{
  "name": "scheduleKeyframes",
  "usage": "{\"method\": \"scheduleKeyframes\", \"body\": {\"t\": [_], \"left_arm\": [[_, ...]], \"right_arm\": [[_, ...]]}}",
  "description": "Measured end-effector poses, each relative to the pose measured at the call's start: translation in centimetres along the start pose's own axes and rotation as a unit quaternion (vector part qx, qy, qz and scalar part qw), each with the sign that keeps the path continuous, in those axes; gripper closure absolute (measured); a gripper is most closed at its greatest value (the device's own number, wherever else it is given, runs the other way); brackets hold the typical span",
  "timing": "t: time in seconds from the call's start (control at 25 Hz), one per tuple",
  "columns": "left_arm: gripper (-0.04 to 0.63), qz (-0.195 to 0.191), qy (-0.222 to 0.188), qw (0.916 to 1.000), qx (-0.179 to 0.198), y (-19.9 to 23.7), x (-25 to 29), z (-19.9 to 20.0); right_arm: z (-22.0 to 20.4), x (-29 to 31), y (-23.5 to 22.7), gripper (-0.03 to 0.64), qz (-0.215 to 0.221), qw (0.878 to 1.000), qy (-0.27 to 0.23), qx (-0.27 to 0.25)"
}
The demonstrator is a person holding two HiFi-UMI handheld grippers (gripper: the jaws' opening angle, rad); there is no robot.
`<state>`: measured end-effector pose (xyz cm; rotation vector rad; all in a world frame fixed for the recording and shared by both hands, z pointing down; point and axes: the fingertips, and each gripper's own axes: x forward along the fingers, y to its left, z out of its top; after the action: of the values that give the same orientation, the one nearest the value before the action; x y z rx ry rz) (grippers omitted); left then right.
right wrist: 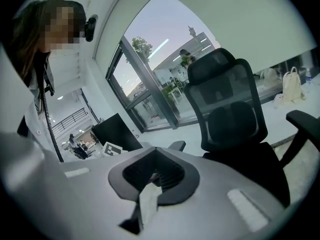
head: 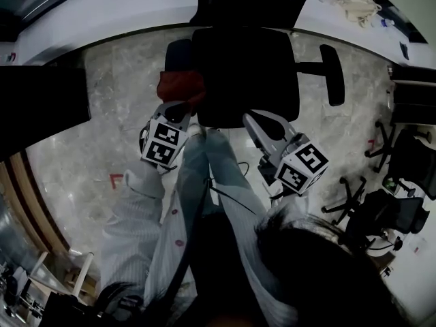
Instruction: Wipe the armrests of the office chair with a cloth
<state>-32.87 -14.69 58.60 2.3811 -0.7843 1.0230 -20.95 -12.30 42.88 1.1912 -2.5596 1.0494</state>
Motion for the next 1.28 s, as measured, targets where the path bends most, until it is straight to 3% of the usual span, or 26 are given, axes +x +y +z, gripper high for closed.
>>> {"method": "scheduleKeyframes", "body": {"t": [0.2, 0.52, 0.68, 0.84, 1.0, 1.28], "left_arm": [[0.561, 0.023, 0.019, 0.9994, 0.015, 4.2, 2.6, 2.4], [0.561, 0.087, 0.029, 0.9955, -0.025, 13.5, 7.0, 7.0], [0.561, 0.109, 0.053, 0.9926, -0.005, 15.2, 8.2, 8.6], [0.562, 0.086, 0.088, 0.9921, 0.024, 12.9, 7.4, 8.0], [0.562, 0.046, 0.105, 0.9933, 0.018, 8.3, 4.7, 4.9], [0.563, 0.008, 0.107, 0.9942, 0.0, 0.1, -0.4, -0.8]], "right_arm": [[-0.3, 0.7, -1.1, 0.615, -0.007, 1.0, 0.008, 0.011], [-0.9, 0.9, -3.2, 0.615, -0.023, 0.999, 0.022, 0.028], [-1.1, 0.2, -4.2, 0.615, -0.029, 0.999, 0.02, 0.037], [-1.0, -0.2, -4.3, 0.615, -0.025, 0.999, 0.013, 0.042], [-0.4, -0.2, -3.4, 0.615, -0.011, 0.999, 0.007, 0.036], [0.3, 0.3, -1.3, 0.615, 0.023, 0.999, 0.009, 0.022]]}}
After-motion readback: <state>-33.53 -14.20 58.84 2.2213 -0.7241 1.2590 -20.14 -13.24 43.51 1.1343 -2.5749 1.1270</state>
